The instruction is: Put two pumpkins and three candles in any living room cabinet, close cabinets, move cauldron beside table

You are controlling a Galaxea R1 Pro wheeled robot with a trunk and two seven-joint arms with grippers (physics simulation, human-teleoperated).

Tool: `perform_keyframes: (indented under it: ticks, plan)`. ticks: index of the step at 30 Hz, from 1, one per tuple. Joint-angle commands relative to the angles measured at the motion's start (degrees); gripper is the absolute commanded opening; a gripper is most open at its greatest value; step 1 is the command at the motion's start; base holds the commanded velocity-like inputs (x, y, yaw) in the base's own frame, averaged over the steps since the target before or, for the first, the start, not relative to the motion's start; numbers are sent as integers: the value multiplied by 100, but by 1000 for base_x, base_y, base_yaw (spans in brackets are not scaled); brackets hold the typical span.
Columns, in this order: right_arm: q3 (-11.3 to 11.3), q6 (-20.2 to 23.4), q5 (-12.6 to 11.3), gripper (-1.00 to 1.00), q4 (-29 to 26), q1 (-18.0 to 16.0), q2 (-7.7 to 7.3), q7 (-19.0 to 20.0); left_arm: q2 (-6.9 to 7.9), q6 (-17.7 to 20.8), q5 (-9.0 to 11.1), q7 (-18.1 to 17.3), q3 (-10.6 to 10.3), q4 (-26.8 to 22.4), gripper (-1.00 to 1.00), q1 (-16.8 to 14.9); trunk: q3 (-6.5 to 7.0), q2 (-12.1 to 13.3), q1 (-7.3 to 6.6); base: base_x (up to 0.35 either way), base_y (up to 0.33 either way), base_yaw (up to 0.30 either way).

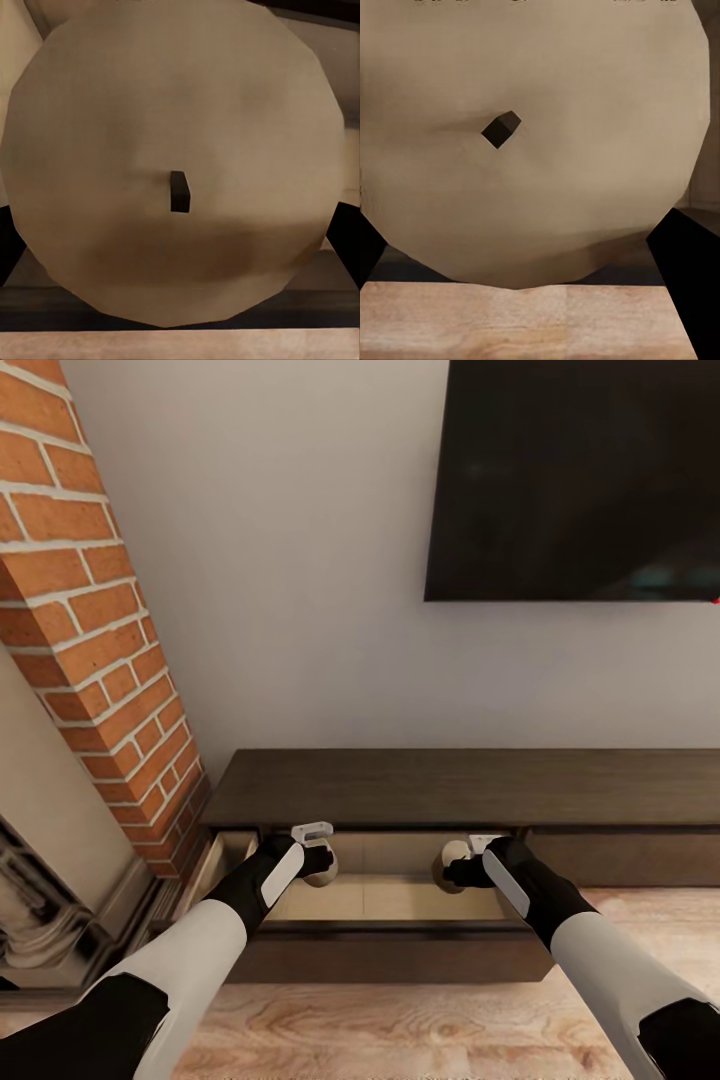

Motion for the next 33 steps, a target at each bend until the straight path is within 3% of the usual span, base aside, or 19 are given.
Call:
perform_keyframes:
  ticks: [1, 15, 33]
  plan:
    - [38, 13, -62, -100, -10, -5, -8, -52, 4, 12, 61, 53, -33, -9, -100, -3, -15, -3, -1, 0, 0, 0]
    - [46, 13, -69, -100, 78, -5, -8, -51, 4, 4, 61, 59, -36, -9, -100, -5, -139, -3, -1, 8, 0, 0]
    - [55, 13, -60, -100, 88, -5, 56, -61, 4, 12, 61, 59, -39, -2, -100, -6, -148, -3, -1, 53, 0, 0]
